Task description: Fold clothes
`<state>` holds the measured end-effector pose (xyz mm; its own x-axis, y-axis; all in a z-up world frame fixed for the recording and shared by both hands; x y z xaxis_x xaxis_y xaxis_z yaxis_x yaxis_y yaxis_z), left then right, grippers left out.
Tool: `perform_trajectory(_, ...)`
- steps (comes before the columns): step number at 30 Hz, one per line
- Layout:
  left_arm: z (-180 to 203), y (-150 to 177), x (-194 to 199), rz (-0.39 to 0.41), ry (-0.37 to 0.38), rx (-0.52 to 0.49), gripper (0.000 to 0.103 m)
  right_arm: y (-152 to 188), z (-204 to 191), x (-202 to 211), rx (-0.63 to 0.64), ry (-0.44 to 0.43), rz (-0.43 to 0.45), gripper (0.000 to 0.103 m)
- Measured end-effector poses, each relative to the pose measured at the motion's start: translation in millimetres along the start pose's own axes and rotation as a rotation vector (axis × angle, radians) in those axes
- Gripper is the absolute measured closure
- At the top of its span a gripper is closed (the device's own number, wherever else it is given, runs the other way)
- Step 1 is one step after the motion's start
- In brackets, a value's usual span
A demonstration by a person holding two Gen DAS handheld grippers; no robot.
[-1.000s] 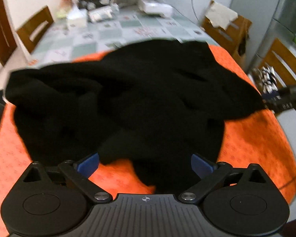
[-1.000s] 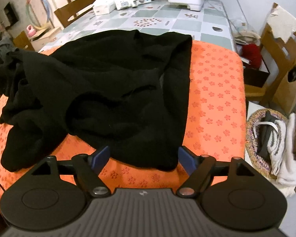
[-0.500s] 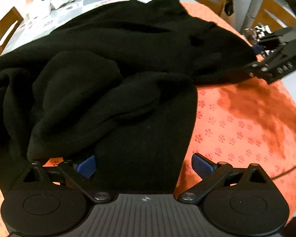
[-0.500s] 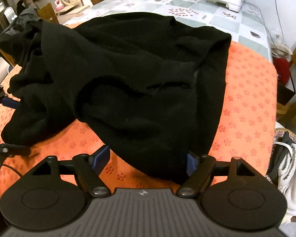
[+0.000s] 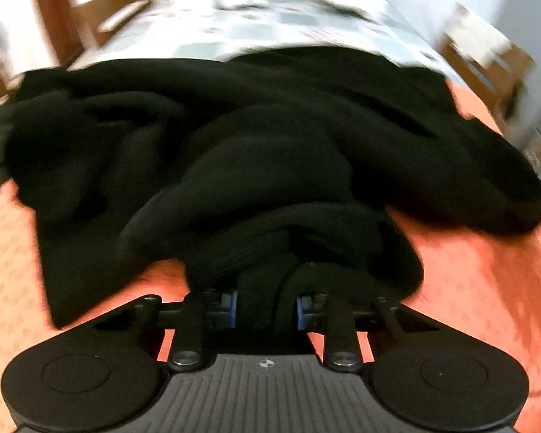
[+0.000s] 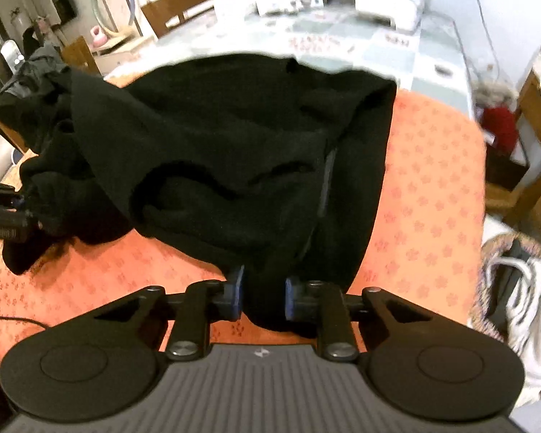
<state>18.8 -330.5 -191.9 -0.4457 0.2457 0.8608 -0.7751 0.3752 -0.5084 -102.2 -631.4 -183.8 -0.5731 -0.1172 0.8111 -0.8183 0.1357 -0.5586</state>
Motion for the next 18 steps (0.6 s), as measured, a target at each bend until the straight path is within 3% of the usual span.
perform_trajectory(6, -70, -23, 49, 0.116, -0.186, 0.070, 0.077, -29, -16, 44, -0.011, 0.018, 0.109, 0.086)
perform_trajectory(7, -88, -30, 62, 0.147, -0.232, 0.087, 0.077, -34, -18, 52, -0.017, 0.018, 0.128, 0.096)
perform_trajectory(12, -188, -63, 115, 0.269, -0.430, 0.230, 0.077, -60, -23, 83, -0.064, 0.037, 0.205, 0.095)
perform_trajectory(15, -231, -73, 124, 0.242, -0.457, 0.253, 0.077, -67, -23, 88, -0.086, 0.056, 0.220, 0.095)
perform_trajectory(18, -245, -70, 113, 0.182, -0.447, 0.252, 0.074, -72, -21, 97, -0.119, 0.102, 0.258, 0.095)
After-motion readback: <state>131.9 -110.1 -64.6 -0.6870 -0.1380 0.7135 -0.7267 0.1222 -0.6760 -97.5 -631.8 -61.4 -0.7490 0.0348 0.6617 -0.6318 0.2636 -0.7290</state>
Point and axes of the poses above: each gripper's, at about its wrist camera, not at the fingertips, and x roughly against the way its jaws point, z to its right, y to its underside, the point moved 7 cm from there along -x, roughly the way its jaws point, and after that the axes turned 1 degree about y, right-handed, at the moved point
